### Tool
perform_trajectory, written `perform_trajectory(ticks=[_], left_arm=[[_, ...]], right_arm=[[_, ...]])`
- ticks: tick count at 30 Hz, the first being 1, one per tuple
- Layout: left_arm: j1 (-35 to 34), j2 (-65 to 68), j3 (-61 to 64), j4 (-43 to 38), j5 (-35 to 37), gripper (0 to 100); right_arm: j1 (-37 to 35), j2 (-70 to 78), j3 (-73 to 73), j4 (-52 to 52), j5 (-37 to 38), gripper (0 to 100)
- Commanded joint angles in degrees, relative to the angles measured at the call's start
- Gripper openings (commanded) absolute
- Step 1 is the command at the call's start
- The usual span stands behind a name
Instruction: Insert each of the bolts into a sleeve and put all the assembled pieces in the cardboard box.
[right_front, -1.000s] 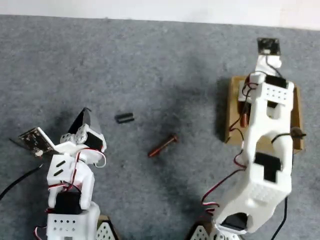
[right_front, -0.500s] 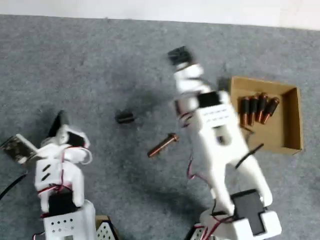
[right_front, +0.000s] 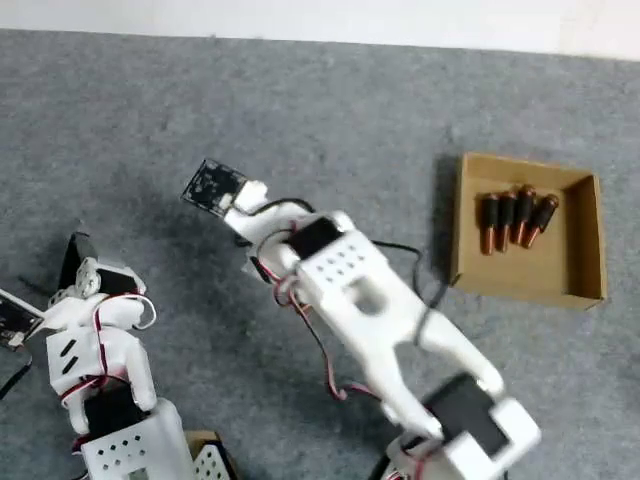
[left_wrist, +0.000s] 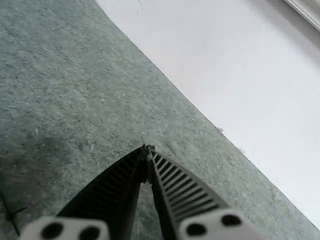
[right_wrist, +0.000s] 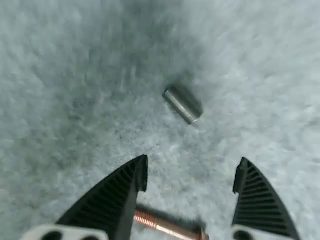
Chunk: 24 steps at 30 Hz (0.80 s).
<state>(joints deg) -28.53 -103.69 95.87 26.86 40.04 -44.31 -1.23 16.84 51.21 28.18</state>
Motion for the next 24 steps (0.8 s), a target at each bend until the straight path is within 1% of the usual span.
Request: perform_trajectory(ticks=[1, 7, 10, 12, 20, 22, 24], left_arm=[[-0.57, -1.01, 0.48, -2.11, -0.62, 1], [-0.48, -1.01, 0.48, -2.2, -0.62, 1], [-0.31, -1.01, 0.48, -2.2, -0.62, 1], [-0.31, -1.01, 0.48, -2.2, -0.62, 1], [-0.22, -1.01, 0.48, -2.2, -0.62, 1], [-0.22, -1.01, 0.48, -2.11, -0.62, 1], [-0.22, -1.01, 0.48, -2.11, -0.62, 1]], right_arm=[[-0.66, 8.66, -8.66, -0.22, 0.88, 24.8], [-2.07, 22.2, -24.84, 5.49, 1.23, 24.8], [-2.51, 29.14, -31.69, 8.75, 4.92, 24.8], [-2.51, 33.8, -36.18, 11.56, 5.89, 24.8], [-1.45, 47.25, -50.42, 18.07, 5.89, 24.4], [-1.45, 49.36, -52.53, 19.38, 6.07, 20.1], [-1.36, 50.86, -54.02, 20.18, 6.07, 12.2]])
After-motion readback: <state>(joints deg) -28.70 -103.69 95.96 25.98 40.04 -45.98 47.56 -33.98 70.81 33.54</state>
